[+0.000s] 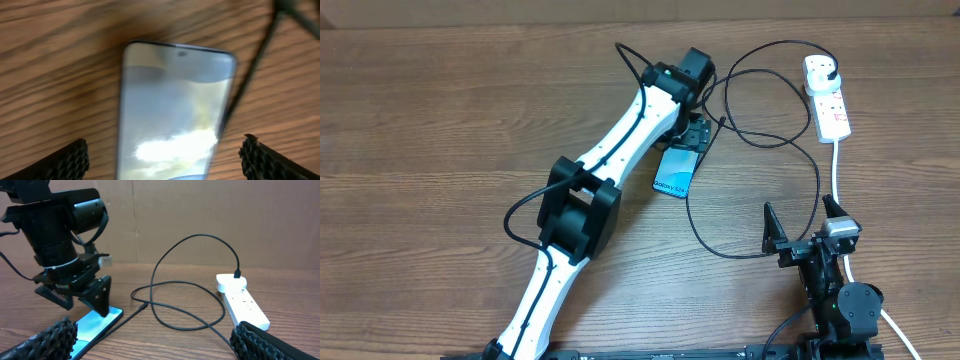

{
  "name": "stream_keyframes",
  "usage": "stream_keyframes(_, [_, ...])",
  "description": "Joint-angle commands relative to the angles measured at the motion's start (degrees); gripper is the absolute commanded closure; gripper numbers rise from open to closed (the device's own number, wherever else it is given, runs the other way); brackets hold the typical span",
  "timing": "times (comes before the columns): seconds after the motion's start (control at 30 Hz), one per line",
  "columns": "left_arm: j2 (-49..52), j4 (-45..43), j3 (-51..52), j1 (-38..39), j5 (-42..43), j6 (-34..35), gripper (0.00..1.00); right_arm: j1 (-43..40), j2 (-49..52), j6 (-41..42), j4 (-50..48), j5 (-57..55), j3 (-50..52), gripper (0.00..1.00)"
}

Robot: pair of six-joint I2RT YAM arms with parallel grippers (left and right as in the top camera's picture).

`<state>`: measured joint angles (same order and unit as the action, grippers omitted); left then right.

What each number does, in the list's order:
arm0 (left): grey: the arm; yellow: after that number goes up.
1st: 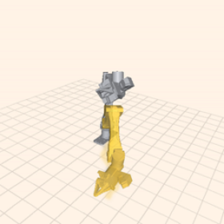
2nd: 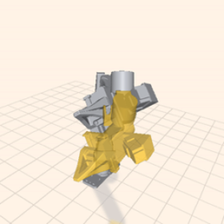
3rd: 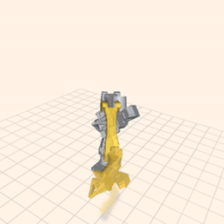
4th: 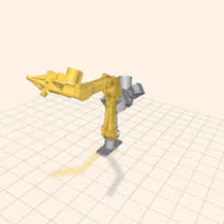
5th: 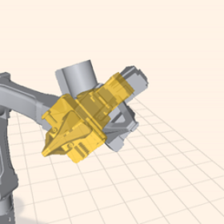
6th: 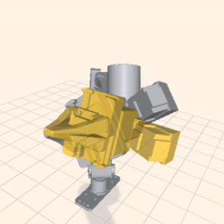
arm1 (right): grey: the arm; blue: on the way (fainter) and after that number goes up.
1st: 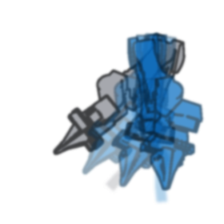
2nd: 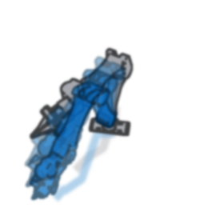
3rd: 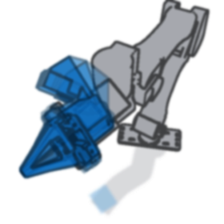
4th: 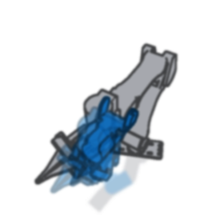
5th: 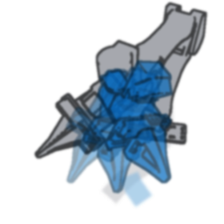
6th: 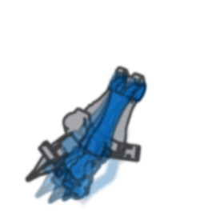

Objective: Plug charger to phone and switch on socket

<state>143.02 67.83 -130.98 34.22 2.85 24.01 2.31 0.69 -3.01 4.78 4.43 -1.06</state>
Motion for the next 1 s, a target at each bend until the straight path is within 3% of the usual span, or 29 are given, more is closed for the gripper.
stream_keyframes(0.0, [0.1, -1.5, -1.0, 1.2, 0.3, 0.4, 0.10, 0.3, -0.5, -0.1, -0.2, -0.3, 0.6, 0.00])
stream_keyframes(0.1, [0.1, -2.9, -0.8, 1.9, -2.0, 0.4, 0.11, 0.3, -0.5, -0.1, -0.2, -0.3, 0.6, 0.00])
stream_keyframes(0.27, [0.1, -5.1, -0.8, 2.6, -3.5, 0.5, 0.28, 0.3, -0.5, -0.1, -0.2, -0.3, 0.6, 0.00])
stream_keyframes(0.4, [0.1, -4.5, -0.3, 2.7, -8.5, 0.4, 0.21, 0.3, -0.5, -0.1, -0.2, -0.3, 0.6, 0.00])
stream_keyframes(0.47, [0.1, -4.1, 0.5, 2.7, -9.2, 0.4, 0.04, 0.3, -0.5, -0.1, -0.2, -0.3, 0.6, 0.00])
stream_keyframes(0.5, [0.1, -4.0, 1.0, 2.7, -9.2, 0.4, 0.00, 0.3, -0.5, -0.1, -0.2, -0.3, 0.6, 0.00])
stream_keyframes(0.97, [0.1, -4.3, 5.3, 2.7, -14.5, -0.3, 0.02, 0.3, -0.5, -0.1, -0.2, -0.3, 0.6, 0.00])
